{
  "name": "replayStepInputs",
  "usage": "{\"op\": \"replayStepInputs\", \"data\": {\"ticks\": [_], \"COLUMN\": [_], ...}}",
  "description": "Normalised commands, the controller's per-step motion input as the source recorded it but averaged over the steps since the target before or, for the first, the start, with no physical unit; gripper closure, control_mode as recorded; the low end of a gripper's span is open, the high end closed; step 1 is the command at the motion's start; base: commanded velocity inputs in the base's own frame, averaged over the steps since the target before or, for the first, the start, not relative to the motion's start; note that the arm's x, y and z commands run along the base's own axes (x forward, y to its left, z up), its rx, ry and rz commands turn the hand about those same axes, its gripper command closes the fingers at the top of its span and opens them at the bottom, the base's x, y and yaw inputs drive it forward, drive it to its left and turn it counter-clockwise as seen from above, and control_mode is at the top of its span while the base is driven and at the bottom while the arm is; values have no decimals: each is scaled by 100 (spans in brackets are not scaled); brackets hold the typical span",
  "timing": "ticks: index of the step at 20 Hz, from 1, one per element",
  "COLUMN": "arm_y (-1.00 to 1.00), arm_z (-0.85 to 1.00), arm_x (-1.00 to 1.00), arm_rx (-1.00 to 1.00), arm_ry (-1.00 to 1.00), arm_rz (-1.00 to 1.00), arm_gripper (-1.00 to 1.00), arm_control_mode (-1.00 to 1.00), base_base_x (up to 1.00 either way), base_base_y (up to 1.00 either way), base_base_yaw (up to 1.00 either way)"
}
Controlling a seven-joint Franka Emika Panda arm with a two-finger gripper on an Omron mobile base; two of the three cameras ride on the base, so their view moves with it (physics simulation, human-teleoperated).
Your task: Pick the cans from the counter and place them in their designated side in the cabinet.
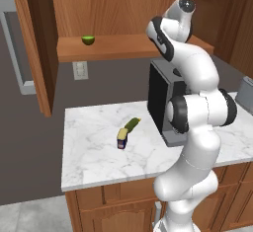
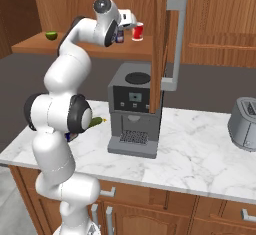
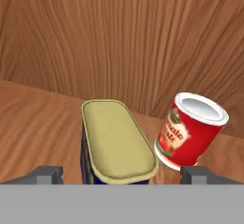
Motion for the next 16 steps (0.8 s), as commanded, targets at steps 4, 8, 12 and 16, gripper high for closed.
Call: {"op": "replayStepInputs", "data": {"ticks": [4,8,12,16], "arm_y": [-3,-6,-4,0], "arm_z": [4,5,3,1], "arm_x": [0,0,-10,-21], "arm_rx": [0,0,0,0], "arm_ry": [-12,-12,-11,-3], "arm_rz": [1,2,3,2], "arm_gripper": [-100,-100,-100,-100], "arm_control_mode": [-100,-100,-100,-100], "base_base_x": [0,0,0,0], "base_base_y": [0,0,0,0], "base_base_yaw": [0,0,0,0]}}
